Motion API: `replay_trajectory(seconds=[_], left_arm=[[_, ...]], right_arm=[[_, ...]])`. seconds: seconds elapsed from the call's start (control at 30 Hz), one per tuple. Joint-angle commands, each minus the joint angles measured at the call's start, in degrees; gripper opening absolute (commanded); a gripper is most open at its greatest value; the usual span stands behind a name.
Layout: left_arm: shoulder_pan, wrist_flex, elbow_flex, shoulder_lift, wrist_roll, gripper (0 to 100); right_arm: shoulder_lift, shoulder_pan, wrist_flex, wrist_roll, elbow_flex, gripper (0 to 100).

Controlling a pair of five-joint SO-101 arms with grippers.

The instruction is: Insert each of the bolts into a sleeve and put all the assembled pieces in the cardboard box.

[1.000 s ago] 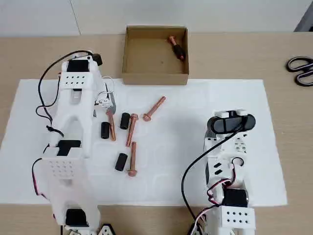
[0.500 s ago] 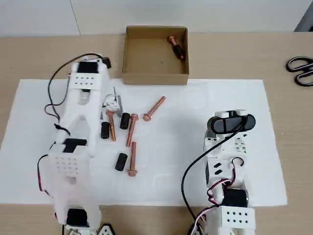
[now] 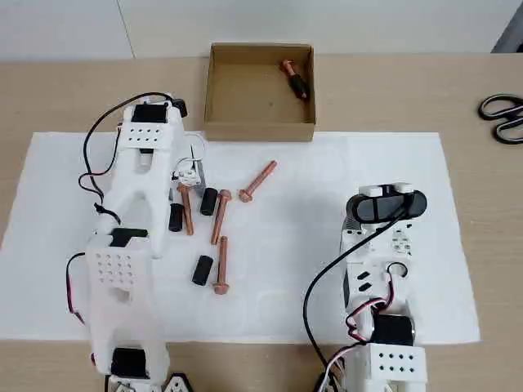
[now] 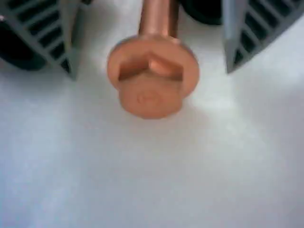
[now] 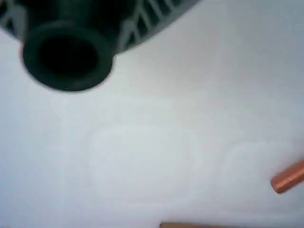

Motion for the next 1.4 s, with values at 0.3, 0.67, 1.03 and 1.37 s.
replay_trajectory(seconds=[0.3,0.67,1.03,1.37], left_arm=[[2.29,-5.45,-0.57,-0.26,1.05,7],[2.81,-2.73,3.30,-0.26,0.88,4],[3.43,-6.33,3.65,-0.26,0.88,5],[3.52,-9.14,-4.88,-0.35,0.88,5]], right_arm=[[-1.19,0.75,-0.40,-0.35,-0.26,0.5],[-1.19,0.75,-0.40,-0.35,-0.35,0.5],[-1.19,0.75,-0.40,-0.35,-0.62,0.5],[-1.19,1.01,-0.40,-0.35,-0.62,0.5]])
